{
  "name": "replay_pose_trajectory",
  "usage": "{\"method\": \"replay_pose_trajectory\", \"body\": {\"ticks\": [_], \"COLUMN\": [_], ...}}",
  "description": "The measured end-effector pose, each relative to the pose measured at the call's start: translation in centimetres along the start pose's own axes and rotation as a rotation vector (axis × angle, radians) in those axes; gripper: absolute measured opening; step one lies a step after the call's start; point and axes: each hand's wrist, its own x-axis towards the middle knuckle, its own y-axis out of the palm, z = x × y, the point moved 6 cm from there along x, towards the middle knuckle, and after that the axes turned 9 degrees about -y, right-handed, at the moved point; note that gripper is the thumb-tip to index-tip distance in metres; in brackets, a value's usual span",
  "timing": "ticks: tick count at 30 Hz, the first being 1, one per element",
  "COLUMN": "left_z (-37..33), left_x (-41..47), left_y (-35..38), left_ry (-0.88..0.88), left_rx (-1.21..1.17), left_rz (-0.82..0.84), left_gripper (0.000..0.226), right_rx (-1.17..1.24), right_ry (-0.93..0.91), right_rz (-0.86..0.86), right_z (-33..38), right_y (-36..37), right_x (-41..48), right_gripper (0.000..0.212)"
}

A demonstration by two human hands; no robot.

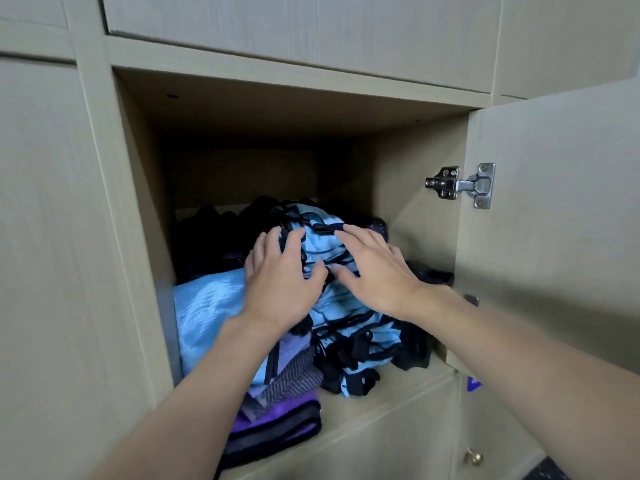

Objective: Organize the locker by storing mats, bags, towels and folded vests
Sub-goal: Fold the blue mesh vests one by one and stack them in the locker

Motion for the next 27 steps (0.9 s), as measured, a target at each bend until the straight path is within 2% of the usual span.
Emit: {"method": "replay_pose_trajectory", "body": {"ticks": [4, 7, 11, 15, 19, 23, 27], "left_z": [-1.3, -2.2, -2.8, -0.9, 2.6, 6.5, 10.2], "left_x": [-4.2, -9.2, -17.4, -25.6, -33.2, -40.8, -48.5], "left_y": [-1.6, -0.3, 4.1, 8.9, 13.4, 17.3, 20.8], "left_ry": [0.124, 0.196, 0.254, 0.193, 0.108, 0.073, 0.073], "left_rx": [-0.064, -0.158, -0.202, -0.277, -0.228, -0.173, -0.059], "left_rz": [-0.063, 0.015, 0.237, 0.463, 0.670, 0.867, 1.045], "left_gripper": [0.062, 0.052, 0.042, 0.030, 0.016, 0.012, 0.028], "right_rx": [-0.002, 0.005, 0.033, 0.108, 0.176, 0.218, 0.289], "right_ry": [0.041, 0.118, 0.253, 0.400, 0.533, 0.649, 0.740], "right_rz": [-0.022, -0.003, 0.041, 0.148, 0.237, 0.357, 0.515], "right_z": [1.5, 2.1, 2.2, 2.4, 3.4, 4.8, 6.5], "right_y": [-0.7, 0.4, 3.5, 7.8, 12.1, 16.8, 21.6], "right_x": [-4.9, -11.5, -21.8, -31.5, -40.0, -47.6, -55.6], "right_gripper": [0.057, 0.051, 0.043, 0.040, 0.036, 0.036, 0.037]}}
